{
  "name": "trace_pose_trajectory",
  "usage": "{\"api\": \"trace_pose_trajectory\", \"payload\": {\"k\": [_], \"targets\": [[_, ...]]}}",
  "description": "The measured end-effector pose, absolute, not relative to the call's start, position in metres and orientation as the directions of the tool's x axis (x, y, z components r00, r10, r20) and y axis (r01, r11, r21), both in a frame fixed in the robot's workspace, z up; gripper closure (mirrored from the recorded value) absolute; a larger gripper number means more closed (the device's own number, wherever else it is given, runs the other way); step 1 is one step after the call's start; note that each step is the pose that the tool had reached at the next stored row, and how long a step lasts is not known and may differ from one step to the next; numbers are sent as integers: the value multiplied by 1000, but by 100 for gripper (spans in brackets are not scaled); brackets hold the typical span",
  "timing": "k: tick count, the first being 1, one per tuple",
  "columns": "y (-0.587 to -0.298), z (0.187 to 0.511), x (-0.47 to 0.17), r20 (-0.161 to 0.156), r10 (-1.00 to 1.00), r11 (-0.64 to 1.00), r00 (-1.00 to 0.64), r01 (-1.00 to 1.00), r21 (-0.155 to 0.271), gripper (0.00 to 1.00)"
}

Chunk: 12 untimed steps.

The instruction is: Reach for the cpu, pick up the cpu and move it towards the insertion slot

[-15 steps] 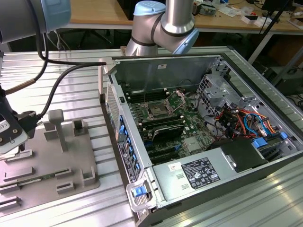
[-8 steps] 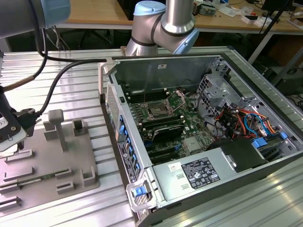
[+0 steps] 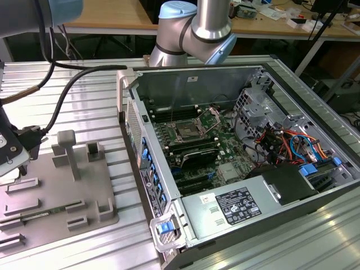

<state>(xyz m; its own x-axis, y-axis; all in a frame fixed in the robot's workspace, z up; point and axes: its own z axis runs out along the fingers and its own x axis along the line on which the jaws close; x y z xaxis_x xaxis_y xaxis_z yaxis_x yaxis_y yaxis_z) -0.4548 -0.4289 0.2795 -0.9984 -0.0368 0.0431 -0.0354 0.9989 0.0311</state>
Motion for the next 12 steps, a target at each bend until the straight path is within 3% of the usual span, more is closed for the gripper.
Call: {"api": "trace_pose_trajectory", "payload": {"k": [12], "targets": [[-429, 287, -455, 43, -37, 999, -998, -35, 31, 45]]}}
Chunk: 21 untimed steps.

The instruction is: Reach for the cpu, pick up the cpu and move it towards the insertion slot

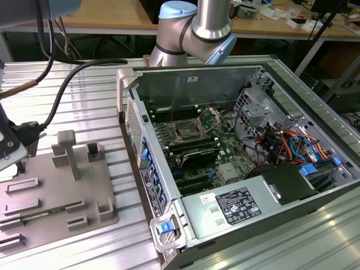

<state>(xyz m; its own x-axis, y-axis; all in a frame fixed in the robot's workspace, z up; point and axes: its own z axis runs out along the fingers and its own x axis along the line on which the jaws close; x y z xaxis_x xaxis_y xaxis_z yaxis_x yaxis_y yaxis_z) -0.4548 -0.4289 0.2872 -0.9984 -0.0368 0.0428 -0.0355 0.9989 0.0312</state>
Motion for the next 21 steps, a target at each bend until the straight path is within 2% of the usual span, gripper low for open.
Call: {"api": "trace_pose_trajectory", "payload": {"k": [21], "targets": [[-429, 297, -455, 43, -37, 999, -998, -35, 31, 45]]}}
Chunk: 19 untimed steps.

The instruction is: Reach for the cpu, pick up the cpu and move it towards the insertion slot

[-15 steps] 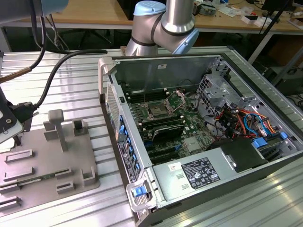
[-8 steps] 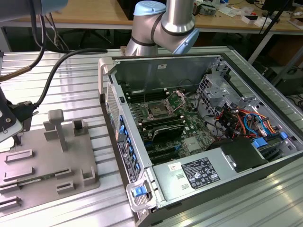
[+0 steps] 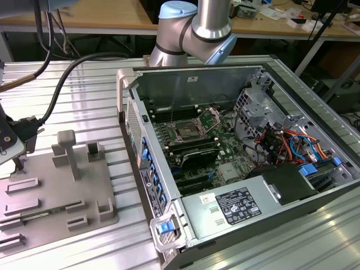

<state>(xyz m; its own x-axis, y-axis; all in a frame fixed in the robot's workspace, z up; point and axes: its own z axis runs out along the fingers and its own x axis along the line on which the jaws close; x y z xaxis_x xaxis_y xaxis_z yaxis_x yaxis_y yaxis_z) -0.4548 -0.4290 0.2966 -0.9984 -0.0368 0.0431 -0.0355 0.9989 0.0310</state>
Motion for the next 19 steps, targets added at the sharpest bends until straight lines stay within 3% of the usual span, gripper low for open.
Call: {"api": "trace_pose_trajectory", "payload": {"k": [19], "targets": [[-429, 320, -448, 44, -37, 999, -998, -35, 31, 45]]}}
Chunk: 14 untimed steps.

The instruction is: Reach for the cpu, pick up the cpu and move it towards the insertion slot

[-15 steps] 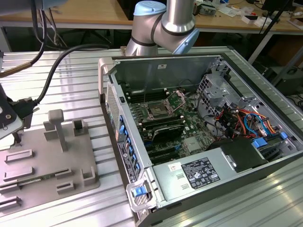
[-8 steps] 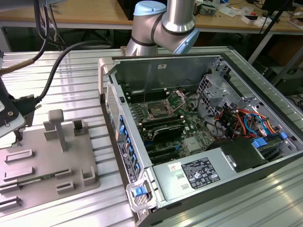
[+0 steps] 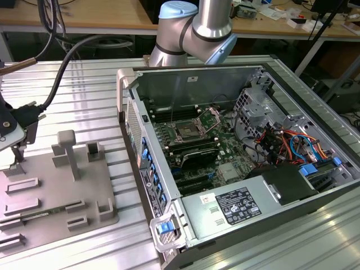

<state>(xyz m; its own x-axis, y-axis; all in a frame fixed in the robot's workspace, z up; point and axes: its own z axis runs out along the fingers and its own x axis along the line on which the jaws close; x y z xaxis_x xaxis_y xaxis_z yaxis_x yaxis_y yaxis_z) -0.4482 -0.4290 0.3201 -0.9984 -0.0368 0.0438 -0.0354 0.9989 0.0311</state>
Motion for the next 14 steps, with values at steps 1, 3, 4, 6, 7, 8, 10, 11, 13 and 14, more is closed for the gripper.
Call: {"api": "trace_pose_trajectory", "payload": {"k": [1, 3, 4, 6, 7, 8, 10, 11, 13, 14], "targets": [[-429, 320, -448, 44, -37, 999, -998, -35, 31, 45], [-429, 320, -448, 44, -37, 999, -998, -35, 31, 45], [-429, 321, -448, 44, -37, 999, -998, -35, 31, 45], [-429, 328, -448, 44, -37, 999, -998, -35, 31, 45], [-429, 329, -448, 44, -37, 999, -998, -35, 31, 45], [-429, 332, -448, 44, -37, 999, -998, -35, 31, 45], [-429, 336, -448, 44, -37, 999, -998, -35, 31, 45], [-429, 338, -448, 44, -37, 999, -998, -35, 31, 45], [-429, 344, -448, 44, -37, 999, -998, -35, 31, 45], [-429, 345, -448, 44, -37, 999, -998, -35, 31, 45]]}}
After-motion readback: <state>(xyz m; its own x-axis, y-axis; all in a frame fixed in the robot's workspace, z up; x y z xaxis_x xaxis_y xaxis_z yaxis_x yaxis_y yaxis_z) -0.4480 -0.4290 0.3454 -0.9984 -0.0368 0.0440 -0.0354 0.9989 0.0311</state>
